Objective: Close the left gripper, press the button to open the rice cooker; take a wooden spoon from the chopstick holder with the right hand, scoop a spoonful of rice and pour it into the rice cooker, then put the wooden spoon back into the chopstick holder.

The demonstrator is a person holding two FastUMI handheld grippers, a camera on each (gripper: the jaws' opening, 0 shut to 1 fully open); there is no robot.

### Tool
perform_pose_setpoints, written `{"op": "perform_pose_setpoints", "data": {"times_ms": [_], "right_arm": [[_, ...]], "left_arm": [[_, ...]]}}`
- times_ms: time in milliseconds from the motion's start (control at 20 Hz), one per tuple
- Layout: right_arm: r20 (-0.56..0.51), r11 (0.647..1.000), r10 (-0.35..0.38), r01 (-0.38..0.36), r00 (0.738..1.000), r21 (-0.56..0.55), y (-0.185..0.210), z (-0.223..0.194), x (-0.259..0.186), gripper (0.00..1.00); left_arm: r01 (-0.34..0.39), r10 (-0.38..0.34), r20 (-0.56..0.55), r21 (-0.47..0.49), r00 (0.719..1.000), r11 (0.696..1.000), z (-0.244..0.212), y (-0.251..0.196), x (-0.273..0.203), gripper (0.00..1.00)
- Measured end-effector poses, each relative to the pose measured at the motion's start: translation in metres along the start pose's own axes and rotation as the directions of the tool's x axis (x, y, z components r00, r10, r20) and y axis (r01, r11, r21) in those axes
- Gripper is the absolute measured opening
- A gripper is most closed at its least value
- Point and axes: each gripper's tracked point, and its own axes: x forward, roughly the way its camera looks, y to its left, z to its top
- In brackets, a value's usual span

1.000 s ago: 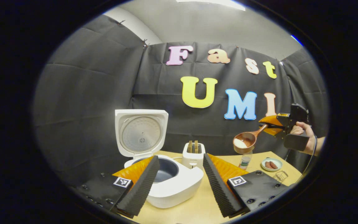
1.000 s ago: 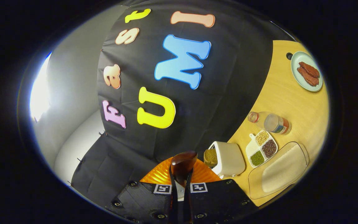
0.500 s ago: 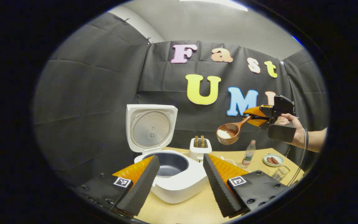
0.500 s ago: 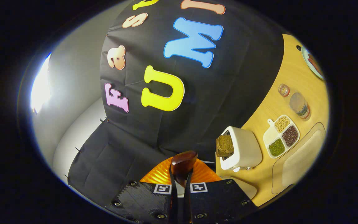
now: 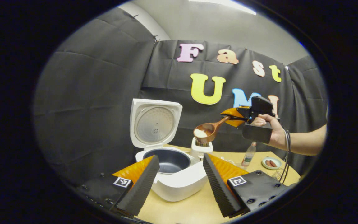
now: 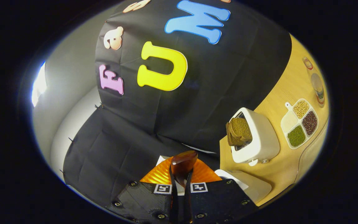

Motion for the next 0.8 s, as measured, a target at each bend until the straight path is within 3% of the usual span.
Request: {"op": "perform_pose_setpoints", "data": {"times_ms": [200,550,650,800], "right_arm": [[-0.051,0.995,-0.033,0.028,0.998,-0.099,-0.008,-0.023,0.029,0.07],[-0.134,0.964,-0.100,0.063,0.986,-0.258,-0.024,-0.066,0.076,0.07],[-0.147,0.944,-0.131,0.078,0.980,-0.321,-0.029,-0.078,0.088,0.07],[-0.168,0.881,-0.175,0.078,0.970,-0.467,-0.036,-0.098,0.102,0.07]], "left_arm": [[0.018,-0.018,0.011,-0.006,1.000,1.000,-0.001,0.001,-0.003,0.98],[-0.031,0.030,-0.013,-0.044,0.999,0.999,-0.012,0.013,-0.017,0.98],[-0.045,0.045,-0.010,-0.058,0.999,0.997,-0.013,0.012,-0.019,0.98],[-0.058,0.058,0.001,-0.068,0.998,0.996,-0.011,0.010,-0.021,0.98]]}}
